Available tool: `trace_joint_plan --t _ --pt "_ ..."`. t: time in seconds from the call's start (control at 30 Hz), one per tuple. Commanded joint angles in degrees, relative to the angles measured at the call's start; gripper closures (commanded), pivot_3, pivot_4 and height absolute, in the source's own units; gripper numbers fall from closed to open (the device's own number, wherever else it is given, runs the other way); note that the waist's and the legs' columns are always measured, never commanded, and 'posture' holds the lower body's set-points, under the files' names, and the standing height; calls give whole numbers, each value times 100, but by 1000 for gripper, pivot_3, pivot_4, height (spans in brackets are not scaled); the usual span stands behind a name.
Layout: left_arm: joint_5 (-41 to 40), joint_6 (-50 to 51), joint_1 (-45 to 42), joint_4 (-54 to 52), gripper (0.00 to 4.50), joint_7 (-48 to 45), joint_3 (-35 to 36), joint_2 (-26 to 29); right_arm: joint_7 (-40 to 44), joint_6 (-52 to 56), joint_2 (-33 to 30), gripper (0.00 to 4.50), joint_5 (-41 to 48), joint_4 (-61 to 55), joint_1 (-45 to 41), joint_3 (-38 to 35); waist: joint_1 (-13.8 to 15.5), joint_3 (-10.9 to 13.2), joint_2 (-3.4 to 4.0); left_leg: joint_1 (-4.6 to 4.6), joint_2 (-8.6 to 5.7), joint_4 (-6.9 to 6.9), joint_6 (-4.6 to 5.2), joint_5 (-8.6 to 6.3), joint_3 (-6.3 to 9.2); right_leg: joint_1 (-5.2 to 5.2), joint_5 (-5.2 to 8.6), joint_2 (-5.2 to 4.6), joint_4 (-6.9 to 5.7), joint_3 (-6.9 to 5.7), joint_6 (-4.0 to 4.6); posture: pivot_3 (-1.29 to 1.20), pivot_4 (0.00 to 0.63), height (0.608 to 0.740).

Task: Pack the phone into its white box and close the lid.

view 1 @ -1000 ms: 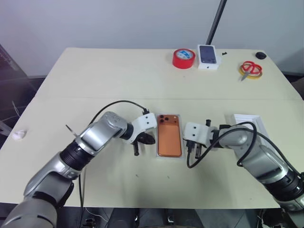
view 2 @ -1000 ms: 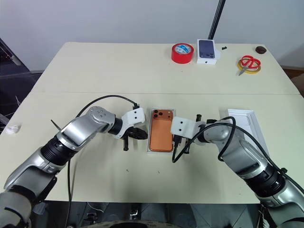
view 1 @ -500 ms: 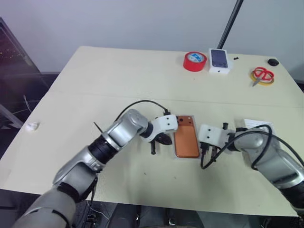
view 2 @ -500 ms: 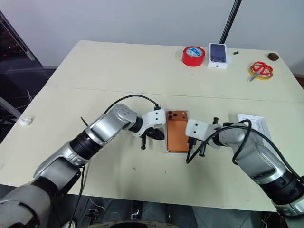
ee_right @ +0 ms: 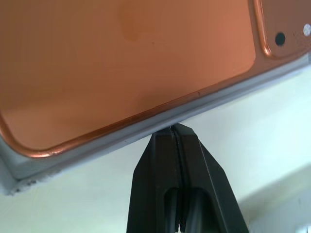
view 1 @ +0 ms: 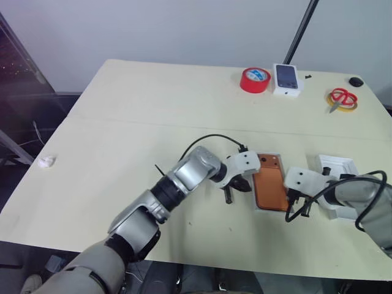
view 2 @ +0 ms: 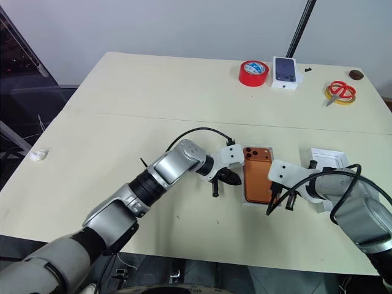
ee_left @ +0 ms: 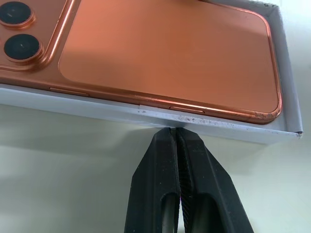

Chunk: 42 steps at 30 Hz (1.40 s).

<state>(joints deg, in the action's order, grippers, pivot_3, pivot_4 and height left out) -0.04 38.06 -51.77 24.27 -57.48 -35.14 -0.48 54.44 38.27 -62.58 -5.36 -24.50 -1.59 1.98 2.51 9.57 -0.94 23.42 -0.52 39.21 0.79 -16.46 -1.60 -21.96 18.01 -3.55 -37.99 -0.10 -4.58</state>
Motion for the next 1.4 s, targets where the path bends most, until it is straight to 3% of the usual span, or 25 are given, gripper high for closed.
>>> trace_joint_plan --t 0.03,0.2,0.37,0.5,0.67,0.77,0.93,1.2,1.3,1.4 --pt "-1 -174 -46 131 4309 -30 -159 -409 85 -300 -23 4500 174 -238 57 -170 -16 0 0 0 0 0 0 0 0 -1 0 0 0 0 -2 0 150 740" --pt "76 -233 -63 206 4309 -28 -38 -357 56 -388 -135 4500 90 -107 206 -339 -19 0 1 0 1 -1 -1 0 1 -3 -8 0 0 0 -24 0 150 740" --pt "-20 -55 100 -409 4309 -186 158 114 149 -541 -334 4500 196 313 173 -802 -39 0 1 9 1 -3 -3 2 1 -16 -9 -1 -2 0 -25 0 150 740" --pt "-277 -15 338 -1173 4374 -144 656 573 506 -205 -416 3185 699 348 7 -1295 -86 4 15 14 7 -15 -18 10 1 -35 -10 3 -14 0 -27 0 150 740" --pt "-778 -626 784 -2025 4374 -254 1636 1367 503 1295 -418 610 1216 315 -389 -1494 -187 3 21 12 13 -17 -22 12 3 -36 -10 5 -20 -3 -27 0 150 740" --pt "-1164 -1229 1465 -2728 4374 -796 1965 2031 153 2315 -193 610 1391 586 -764 -1398 -261 -2 30 11 13 -22 -22 12 2 -37 -10 4 -12 -2 -27 0 150 740" --pt "-1478 -1808 2218 -3327 4374 -1296 1961 2621 -388 3417 177 610 1606 954 -1291 -1322 -231 -1 32 11 14 -26 -27 14 3 -35 -10 -2 -10 -3 -24 0 150 740" --pt "-1336 -2268 2452 -3421 4374 -1135 1798 2711 -1440 4639 829 610 1619 1751 -2123 -1270 -192 -2 35 13 13 -30 -27 13 2 -41 -10 -6 -9 -3 -23 0 150 740" --pt "-1346 -2306 2450 -3391 4374 -1002 1802 2654 -1638 4810 892 1432 1711 1852 -2167 -1272 -195 -2 36 14 12 -32 -26 13 2 -43 -10 -6 -9 -3 -23 0 150 740" --pt "-1383 -2331 2487 -3403 4374 -969 1815 2664 -1787 4969 939 2918 1806 1755 -2169 -1274 -203 -2 36 14 12 -32 -26 13 1 -42 -10 -6 -10 -3 -24 0 150 740"
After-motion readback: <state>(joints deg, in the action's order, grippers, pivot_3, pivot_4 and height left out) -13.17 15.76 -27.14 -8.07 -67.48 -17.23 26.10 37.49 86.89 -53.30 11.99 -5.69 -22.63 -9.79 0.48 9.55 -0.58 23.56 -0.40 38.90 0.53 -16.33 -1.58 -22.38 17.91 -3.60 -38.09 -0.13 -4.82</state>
